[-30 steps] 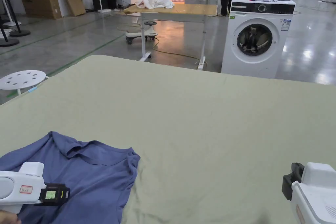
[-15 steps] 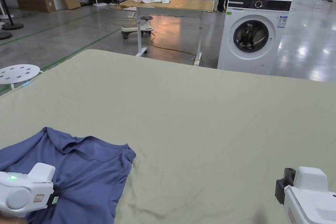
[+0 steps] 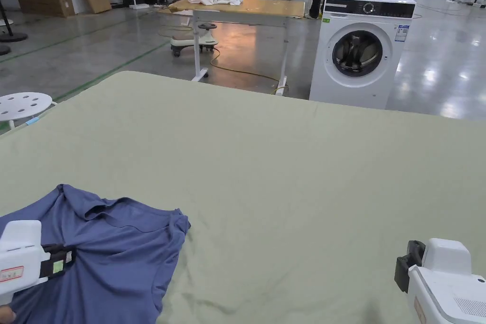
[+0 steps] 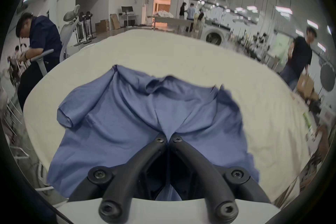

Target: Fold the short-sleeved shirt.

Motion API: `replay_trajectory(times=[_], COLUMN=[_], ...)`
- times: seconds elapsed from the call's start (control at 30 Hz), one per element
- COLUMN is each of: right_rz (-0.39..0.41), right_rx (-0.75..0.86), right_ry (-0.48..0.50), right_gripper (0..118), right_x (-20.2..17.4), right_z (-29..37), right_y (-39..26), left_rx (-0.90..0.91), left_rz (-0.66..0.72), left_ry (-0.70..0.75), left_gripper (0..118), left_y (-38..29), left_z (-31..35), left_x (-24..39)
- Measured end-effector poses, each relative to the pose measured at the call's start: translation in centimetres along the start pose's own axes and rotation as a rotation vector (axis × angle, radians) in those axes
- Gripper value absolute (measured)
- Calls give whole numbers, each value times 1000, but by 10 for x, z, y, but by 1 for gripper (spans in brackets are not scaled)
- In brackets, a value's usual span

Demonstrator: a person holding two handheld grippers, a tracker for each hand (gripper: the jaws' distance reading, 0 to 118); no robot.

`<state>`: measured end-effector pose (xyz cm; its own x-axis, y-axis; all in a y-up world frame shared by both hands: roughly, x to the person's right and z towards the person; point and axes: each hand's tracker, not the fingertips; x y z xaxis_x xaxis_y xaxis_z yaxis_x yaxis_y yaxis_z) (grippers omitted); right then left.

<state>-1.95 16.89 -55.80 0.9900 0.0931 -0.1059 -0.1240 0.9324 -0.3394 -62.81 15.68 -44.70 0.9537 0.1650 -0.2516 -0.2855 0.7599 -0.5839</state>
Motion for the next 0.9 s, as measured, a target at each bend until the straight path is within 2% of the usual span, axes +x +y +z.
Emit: replay_trajectory(times=[0.17,0.47,0.9], right_rz=[0,-28,-41], right_rx=[16,42,78], right_ry=[-5,-31,-86], right_gripper=[2,2,2], right_x=[4,24,59], right_z=[2,9,33], right_y=[4,12,17], left_rx=[152,342,473], left_rz=[91,-49,-240], left_ry=[-74,-141,-442], left_gripper=[0,0,0], left_y=[26,106,178], left_z=[31,94,110], left_x=[2,89,262])
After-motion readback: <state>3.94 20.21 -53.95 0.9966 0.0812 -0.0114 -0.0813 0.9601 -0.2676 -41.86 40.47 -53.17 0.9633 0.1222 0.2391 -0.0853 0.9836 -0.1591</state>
